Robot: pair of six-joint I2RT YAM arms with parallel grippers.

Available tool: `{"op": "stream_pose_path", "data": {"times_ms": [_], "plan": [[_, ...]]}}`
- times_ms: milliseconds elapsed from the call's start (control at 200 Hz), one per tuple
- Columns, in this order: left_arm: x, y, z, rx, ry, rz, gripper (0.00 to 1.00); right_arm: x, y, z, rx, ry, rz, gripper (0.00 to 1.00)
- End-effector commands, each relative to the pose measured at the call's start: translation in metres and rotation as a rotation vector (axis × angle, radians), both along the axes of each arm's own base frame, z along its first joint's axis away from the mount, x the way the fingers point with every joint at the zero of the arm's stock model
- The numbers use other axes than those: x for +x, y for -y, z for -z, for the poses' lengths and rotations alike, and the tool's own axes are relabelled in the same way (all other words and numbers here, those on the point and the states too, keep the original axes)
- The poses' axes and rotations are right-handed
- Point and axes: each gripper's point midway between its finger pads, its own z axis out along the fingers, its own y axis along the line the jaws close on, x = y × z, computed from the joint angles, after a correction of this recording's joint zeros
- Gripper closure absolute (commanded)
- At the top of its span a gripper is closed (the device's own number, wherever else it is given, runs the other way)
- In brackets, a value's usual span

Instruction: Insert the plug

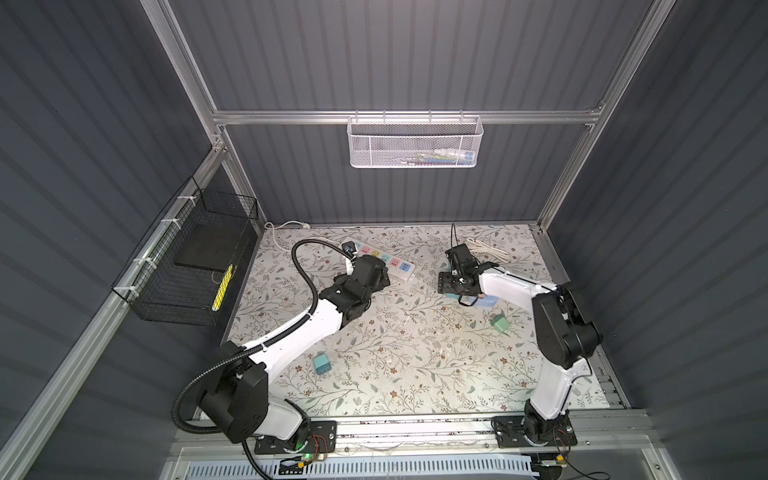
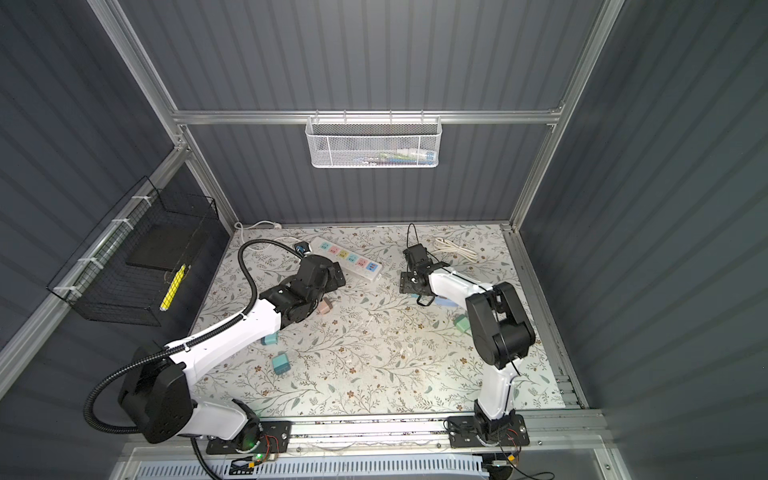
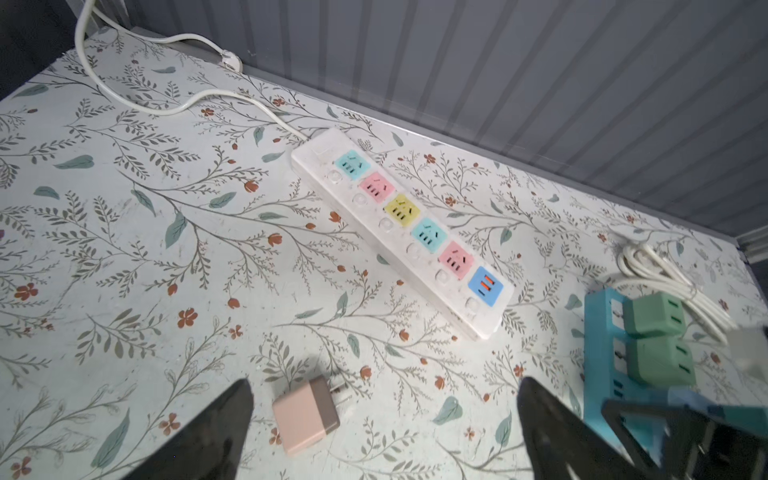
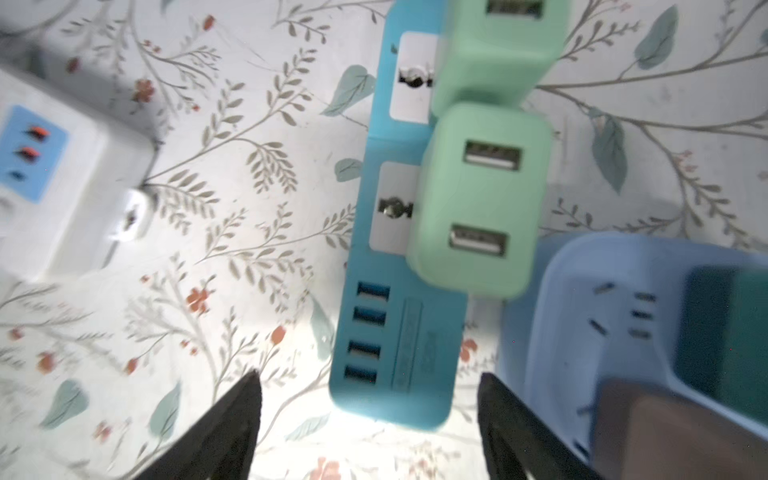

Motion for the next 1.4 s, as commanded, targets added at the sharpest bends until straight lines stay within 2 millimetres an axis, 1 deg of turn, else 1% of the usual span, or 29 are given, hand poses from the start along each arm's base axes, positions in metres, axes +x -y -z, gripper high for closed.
{"op": "stream_pose_path", "data": {"times_ms": [0, 60, 185, 260, 305, 365, 395, 470, 525, 595, 680, 745, 780, 880, 956, 971, 1061, 1131, 1226, 1311, 1321, 1396], "plan": [[-0.003, -0.011, 0.005, -0.011, -0.099, -0.025, 0.01, -0.019, -0.007, -0.037, 0.025, 0.055, -0.06, 0.16], [-0.001, -0.007, -0.002, -0.039, -0.093, -0.012, 0.01, -0.033, -0.018, -0.046, 0.056, 0.079, -0.094, 0.14], [0.001, -0.003, -0.013, -0.053, -0.094, 0.01, 0.02, -0.051, -0.046, -0.06, 0.13, 0.157, -0.136, 0.13], [-0.001, -0.002, -0.016, -0.04, -0.114, 0.024, 0.02, -0.058, -0.071, -0.065, 0.205, 0.218, -0.177, 0.13], [-0.001, -0.002, -0.018, -0.03, -0.114, 0.035, 0.02, -0.06, -0.085, -0.064, 0.22, 0.249, -0.204, 0.14], [-0.001, -0.001, -0.019, -0.019, -0.101, 0.052, 0.02, -0.063, -0.104, -0.055, 0.206, 0.249, -0.272, 0.14], [-0.001, -0.002, -0.019, -0.011, -0.089, 0.059, 0.02, -0.063, -0.107, -0.048, 0.182, 0.225, -0.288, 0.15], [0.001, -0.005, -0.021, -0.006, -0.058, 0.06, 0.01, -0.063, -0.118, -0.039, 0.14, 0.185, -0.33, 0.15], [0.002, -0.009, -0.024, 0.002, -0.033, 0.055, 0.01, -0.062, -0.12, -0.036, 0.128, 0.171, -0.35, 0.14], [0.002, -0.013, -0.031, 0.006, 0.012, 0.061, 0.0, -0.059, -0.126, -0.036, 0.115, 0.18, -0.401, 0.12], [0.001, -0.018, -0.039, -0.003, 0.055, 0.056, 0.0, -0.055, -0.13, -0.034, 0.065, 0.166, -0.446, 0.07], [0.001, -0.019, -0.04, -0.004, 0.078, 0.06, 0.0, -0.05, -0.135, -0.033, 0.029, 0.145, -0.487, 0.02], [0.001, -0.02, -0.04, 0.002, 0.085, 0.061, 0.0, -0.047, -0.138, -0.03, 0.009, 0.126, -0.508, 0.01], [0.004, -0.021, -0.033, 0.061, 0.072, 0.081, 0.0, -0.038, -0.145, -0.021, -0.038, 0.085, -0.561, 0.01], [0.005, -0.024, -0.025, 0.091, 0.054, 0.072, 0.0, -0.023, -0.146, -0.02, -0.091, 0.09, -0.574, 0.01], [0.005, -0.024, -0.024, 0.091, 0.051, 0.074, 0.0, -0.024, -0.144, -0.017, -0.108, 0.07, -0.579, 0.01], [0.007, -0.02, -0.016, 0.084, 0.029, 0.094, 0.0, -0.005, -0.135, -0.016, -0.13, 0.051, -0.566, 0.01], [0.007, -0.017, -0.012, 0.087, 0.018, 0.113, 0.0, 0.009, -0.13, -0.013, -0.122, 0.038, -0.555, 0.01], [0.006, -0.017, -0.006, 0.096, 0.002, 0.117, 0.0, 0.023, -0.13, -0.009, -0.09, 0.006, -0.571, 0.01], [0.005, -0.017, -0.002, 0.093, -0.007, 0.121, 0.0, 0.03, -0.135, 0.001, -0.063, -0.027, -0.612, 0.01], [0.005, -0.017, -0.001, 0.093, -0.009, 0.122, 0.0, 0.031, -0.136, -0.001, -0.059, -0.025, -0.616, 0.01], [0.003, -0.017, 0.0, 0.093, -0.009, 0.124, 0.0, 0.035, -0.143, 0.005, -0.047, -0.045, -0.652, 0.01]]}}
